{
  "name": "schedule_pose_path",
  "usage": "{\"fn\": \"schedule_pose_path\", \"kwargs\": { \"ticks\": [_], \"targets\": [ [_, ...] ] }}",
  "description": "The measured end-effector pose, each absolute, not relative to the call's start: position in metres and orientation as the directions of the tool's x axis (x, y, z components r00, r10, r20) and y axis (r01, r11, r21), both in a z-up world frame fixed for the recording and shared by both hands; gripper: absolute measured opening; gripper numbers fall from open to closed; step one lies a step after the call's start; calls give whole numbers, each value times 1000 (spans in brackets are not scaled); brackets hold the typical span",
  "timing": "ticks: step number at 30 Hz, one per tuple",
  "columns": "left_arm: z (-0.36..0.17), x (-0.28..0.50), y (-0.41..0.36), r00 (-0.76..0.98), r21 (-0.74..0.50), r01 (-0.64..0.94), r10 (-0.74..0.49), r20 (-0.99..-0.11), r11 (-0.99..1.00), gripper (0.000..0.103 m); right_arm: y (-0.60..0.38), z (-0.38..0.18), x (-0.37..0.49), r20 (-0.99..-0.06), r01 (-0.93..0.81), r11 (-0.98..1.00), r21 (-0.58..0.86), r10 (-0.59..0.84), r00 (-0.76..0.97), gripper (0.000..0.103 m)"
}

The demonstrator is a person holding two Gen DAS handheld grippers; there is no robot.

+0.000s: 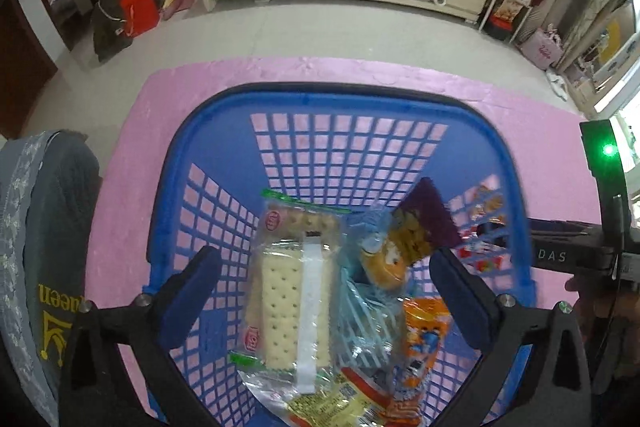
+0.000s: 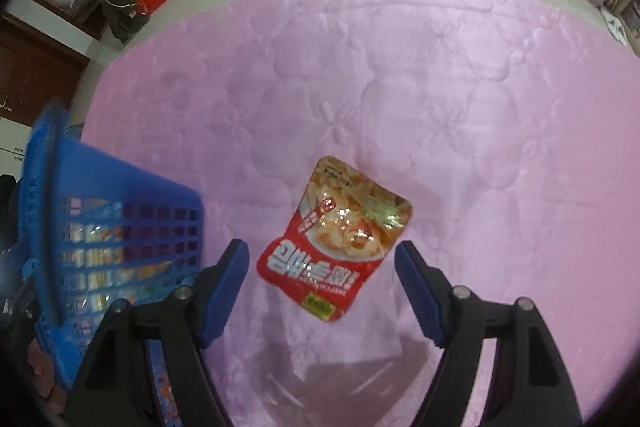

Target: Organize snacks

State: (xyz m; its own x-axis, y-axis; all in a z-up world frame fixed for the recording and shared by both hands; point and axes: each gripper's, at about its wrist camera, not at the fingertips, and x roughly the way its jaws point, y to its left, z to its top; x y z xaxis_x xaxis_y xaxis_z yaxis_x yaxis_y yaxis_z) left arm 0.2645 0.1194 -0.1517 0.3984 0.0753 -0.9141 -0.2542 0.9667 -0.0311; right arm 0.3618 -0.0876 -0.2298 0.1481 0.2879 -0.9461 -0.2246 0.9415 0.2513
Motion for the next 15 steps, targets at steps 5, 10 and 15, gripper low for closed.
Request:
{"fn": "schedule_pose_path", "kwargs": {
  "ticks": [5,10,15],
  "targets": [
    [-155,273,113,395,-10,-239,88,-914,971,103,-76,-237,361,-953,-275,943,187,243,184,80],
    [-157,269,108,407,-17,-224,77,-910,974,103,-54,-240,345,-957,-414,910,-9,112,267,61],
    [-155,263,110,412,-46,-233,55,-910,971,103,-60,-237,339,-957,-441,895,70,185,225,22]
  ]
}}
